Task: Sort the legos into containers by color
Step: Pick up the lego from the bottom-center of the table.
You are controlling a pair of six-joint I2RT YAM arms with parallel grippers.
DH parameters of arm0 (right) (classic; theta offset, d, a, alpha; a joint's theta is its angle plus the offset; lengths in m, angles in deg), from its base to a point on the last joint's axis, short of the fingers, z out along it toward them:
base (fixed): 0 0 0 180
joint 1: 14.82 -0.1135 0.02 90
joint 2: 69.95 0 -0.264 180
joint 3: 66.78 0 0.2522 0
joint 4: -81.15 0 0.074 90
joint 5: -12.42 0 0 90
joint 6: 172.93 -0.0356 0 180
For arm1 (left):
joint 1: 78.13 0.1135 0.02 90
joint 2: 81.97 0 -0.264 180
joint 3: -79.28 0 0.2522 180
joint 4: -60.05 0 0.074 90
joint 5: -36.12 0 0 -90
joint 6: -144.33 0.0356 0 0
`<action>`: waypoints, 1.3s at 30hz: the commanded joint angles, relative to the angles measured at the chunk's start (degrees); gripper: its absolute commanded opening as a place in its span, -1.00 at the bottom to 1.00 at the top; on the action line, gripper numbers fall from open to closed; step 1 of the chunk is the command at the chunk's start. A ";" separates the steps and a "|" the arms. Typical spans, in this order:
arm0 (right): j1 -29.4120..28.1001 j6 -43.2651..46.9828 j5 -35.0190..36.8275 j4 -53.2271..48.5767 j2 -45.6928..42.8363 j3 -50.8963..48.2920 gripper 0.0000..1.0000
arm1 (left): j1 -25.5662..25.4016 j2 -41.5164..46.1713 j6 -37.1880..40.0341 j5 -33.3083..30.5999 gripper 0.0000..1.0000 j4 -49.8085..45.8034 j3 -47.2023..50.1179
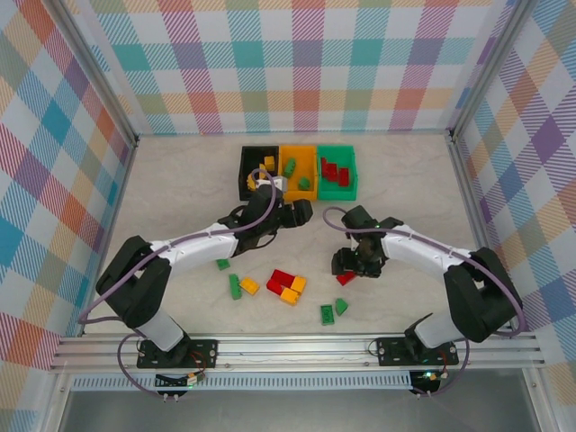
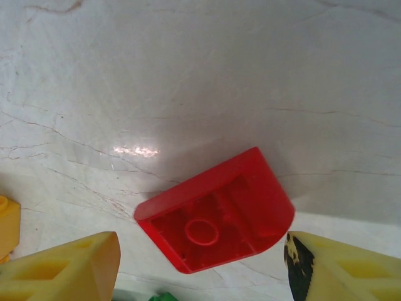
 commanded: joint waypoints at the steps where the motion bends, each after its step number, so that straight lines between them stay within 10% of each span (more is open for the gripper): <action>1: -0.68 -1.73 -1.38 1.03 1.97 0.10 0.41 | -0.15 3.07 1.24 -0.77 0.56 0.36 0.94; 20: -11.92 -1.21 11.19 -2.19 18.63 14.87 0.42 | -0.21 6.12 1.56 -1.16 0.56 -0.93 1.99; 30: -13.30 -0.36 12.74 -1.21 17.56 13.30 -0.52 | -0.16 6.38 1.90 -2.01 0.56 -1.70 1.95; 39: -10.09 1.89 11.44 1.21 12.09 16.99 -0.52 | -0.14 5.41 1.86 -2.13 0.56 -2.62 1.21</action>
